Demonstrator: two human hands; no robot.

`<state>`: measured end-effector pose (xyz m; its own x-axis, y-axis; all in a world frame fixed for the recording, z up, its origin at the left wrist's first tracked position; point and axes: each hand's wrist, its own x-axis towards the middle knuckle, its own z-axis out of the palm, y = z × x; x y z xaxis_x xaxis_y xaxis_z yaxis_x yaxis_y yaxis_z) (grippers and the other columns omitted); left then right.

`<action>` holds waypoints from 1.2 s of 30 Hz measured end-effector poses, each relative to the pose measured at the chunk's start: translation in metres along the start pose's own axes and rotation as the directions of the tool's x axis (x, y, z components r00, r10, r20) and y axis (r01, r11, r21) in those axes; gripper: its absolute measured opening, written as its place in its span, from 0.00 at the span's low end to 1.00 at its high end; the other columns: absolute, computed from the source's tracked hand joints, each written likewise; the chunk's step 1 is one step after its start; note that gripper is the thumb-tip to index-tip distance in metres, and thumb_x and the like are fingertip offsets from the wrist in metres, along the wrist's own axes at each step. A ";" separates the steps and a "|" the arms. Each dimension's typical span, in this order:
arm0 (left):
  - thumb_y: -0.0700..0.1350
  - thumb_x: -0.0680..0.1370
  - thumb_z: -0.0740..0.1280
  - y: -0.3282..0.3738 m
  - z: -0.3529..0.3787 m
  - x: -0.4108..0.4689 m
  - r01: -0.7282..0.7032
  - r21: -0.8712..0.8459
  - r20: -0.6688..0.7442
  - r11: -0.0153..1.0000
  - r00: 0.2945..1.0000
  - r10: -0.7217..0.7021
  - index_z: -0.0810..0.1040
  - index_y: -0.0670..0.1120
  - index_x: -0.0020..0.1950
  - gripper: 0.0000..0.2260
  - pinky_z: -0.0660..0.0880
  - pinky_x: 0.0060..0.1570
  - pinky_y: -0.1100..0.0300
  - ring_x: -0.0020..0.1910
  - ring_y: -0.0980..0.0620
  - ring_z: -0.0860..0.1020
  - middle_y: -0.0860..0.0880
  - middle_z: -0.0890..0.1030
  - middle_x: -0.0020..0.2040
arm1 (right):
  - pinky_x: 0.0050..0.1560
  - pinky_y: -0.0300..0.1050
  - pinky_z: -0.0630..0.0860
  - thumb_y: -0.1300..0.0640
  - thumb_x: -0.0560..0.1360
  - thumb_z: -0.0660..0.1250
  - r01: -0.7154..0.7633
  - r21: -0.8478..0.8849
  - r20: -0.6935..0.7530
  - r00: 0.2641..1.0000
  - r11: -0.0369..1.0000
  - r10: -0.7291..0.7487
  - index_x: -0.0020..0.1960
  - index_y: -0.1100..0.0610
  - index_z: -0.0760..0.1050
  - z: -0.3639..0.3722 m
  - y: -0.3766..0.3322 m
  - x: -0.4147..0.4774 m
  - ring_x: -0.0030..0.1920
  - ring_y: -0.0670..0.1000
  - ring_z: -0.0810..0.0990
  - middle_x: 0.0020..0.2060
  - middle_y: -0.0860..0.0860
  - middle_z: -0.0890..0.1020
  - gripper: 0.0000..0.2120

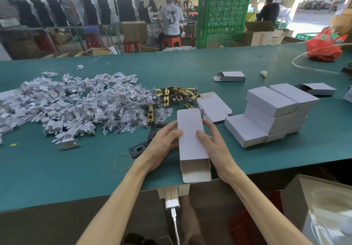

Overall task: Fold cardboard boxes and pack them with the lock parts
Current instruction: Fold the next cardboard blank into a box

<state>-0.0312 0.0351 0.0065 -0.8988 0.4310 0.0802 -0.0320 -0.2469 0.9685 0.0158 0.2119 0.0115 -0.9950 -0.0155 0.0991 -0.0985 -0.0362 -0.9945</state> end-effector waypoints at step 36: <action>0.41 0.87 0.59 -0.001 -0.011 0.004 -0.178 0.031 -0.343 0.984 0.922 0.178 0.76 0.46 0.64 0.09 0.81 0.39 0.56 0.43 0.53 0.84 0.52 0.86 0.46 | 0.46 0.31 0.75 0.44 0.80 0.66 -0.026 -0.063 0.082 0.996 0.998 0.031 0.67 0.41 0.76 -0.004 -0.002 -0.002 0.49 0.43 0.84 0.50 0.43 0.86 0.16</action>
<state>-0.0394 0.0276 0.0030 -0.9846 0.0563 0.1656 0.1423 -0.2924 0.9456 0.0184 0.2159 0.0132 -0.9926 -0.0989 0.0708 -0.0738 0.0269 -0.9969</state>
